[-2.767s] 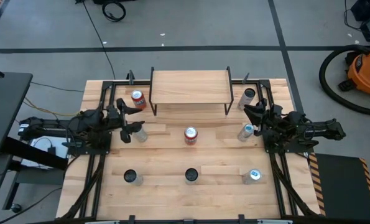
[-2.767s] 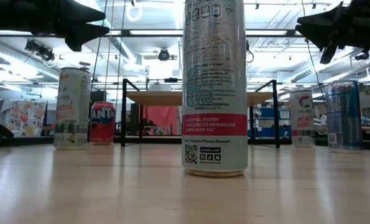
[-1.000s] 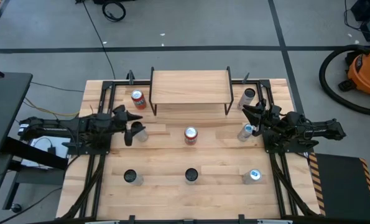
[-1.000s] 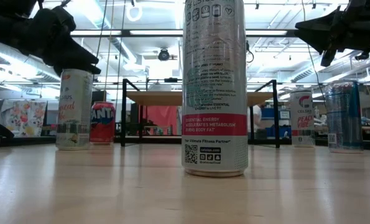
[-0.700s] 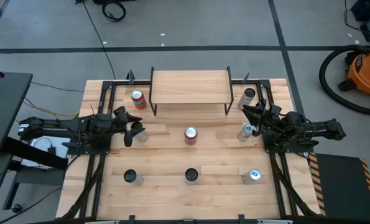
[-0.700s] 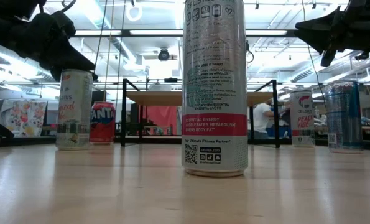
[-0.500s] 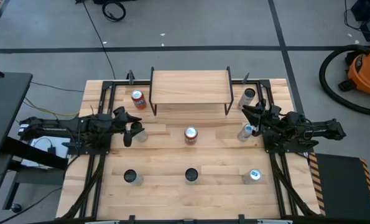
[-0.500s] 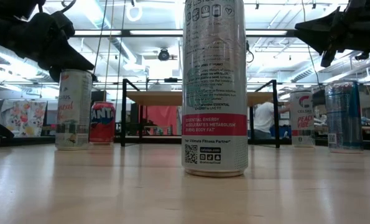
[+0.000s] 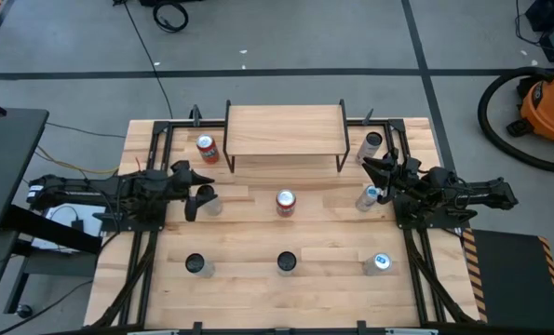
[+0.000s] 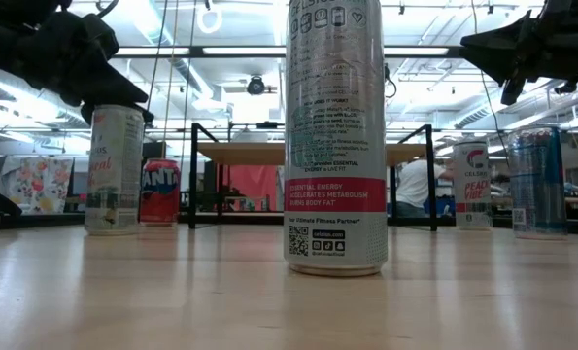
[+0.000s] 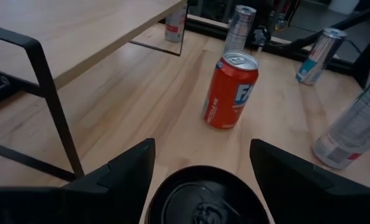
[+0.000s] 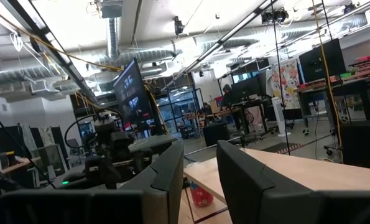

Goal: Place canned beverage on shelf
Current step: Put the top white yellow soda can on the shelf

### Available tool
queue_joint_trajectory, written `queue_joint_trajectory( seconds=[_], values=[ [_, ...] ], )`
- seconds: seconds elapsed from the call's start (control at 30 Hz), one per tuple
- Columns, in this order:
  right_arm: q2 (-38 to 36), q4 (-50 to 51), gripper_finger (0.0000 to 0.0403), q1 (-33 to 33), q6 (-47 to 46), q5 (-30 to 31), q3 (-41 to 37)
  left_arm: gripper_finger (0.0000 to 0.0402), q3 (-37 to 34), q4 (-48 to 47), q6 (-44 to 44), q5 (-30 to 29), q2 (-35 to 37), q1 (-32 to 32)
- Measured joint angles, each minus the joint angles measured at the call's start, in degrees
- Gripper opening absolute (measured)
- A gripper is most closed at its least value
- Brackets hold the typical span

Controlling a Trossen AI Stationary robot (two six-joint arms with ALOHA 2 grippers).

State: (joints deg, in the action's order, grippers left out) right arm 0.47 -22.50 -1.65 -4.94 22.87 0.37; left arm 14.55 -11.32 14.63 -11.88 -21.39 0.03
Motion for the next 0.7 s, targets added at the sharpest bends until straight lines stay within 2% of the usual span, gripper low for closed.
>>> queue_joint_trajectory(
  seconds=[0.7],
  values=[
    [0.00, -0.07, 0.0107, 0.00, -0.01, 0.00, 0.00, 0.0272, 0.00, 0.49, 3.39, -0.15, 0.02, 0.00]
  ],
)
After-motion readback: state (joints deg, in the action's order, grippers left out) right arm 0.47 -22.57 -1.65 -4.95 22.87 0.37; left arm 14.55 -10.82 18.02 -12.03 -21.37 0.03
